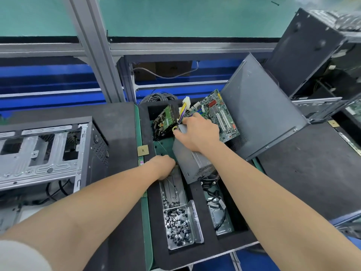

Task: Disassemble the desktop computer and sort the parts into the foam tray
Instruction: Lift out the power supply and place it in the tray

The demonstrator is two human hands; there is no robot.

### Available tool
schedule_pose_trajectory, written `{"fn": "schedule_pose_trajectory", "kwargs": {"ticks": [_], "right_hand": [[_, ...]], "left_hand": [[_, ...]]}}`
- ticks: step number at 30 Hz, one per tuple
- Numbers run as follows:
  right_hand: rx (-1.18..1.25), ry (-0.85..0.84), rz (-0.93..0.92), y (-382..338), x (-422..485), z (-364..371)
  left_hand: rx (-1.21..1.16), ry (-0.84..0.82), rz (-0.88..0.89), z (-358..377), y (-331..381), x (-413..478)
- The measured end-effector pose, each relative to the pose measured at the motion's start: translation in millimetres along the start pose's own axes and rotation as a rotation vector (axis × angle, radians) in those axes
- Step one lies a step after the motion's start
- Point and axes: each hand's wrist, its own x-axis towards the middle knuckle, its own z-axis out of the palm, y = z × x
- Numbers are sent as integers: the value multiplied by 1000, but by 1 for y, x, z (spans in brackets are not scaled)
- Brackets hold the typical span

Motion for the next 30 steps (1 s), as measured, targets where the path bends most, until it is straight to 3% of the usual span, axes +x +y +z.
{"fn": "schedule_pose_trajectory", "kwargs": {"ticks": [8,14,22,30], "right_hand": [[-2,8,13,9,2,2],[0,6,10,10,3,5],[18,27,10,8,2,8],[-11,31,3,4,3,9]], "left_hand": [[42,87,-88,12,10,14],[-16,8,-145,2,7,23],[13,-128,-15,-3,10,11],[-20,-116,44,-6,11,0]]}}
